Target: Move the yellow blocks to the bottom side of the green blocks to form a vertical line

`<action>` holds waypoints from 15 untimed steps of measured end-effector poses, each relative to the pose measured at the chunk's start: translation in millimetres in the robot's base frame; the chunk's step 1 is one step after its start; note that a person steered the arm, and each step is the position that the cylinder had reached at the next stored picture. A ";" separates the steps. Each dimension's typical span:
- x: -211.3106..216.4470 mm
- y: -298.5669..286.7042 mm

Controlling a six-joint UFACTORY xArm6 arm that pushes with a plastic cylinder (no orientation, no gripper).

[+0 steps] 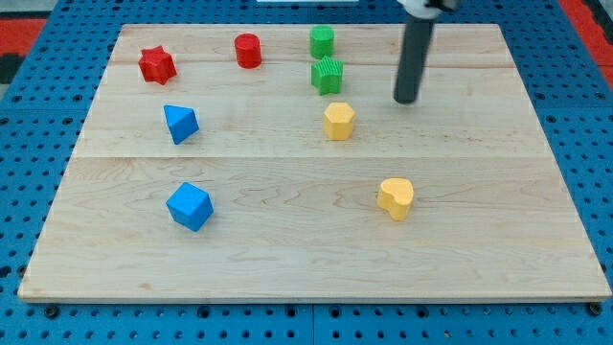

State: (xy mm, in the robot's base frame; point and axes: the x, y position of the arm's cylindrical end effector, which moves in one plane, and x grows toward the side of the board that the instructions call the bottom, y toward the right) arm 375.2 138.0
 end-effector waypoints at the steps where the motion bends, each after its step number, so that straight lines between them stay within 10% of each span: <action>1: 48.2 -23.8; 5: 31.9 -51.2; 8: 160.1 30.0; 15: 144.0 -15.1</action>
State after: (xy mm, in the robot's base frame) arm 519.2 122.9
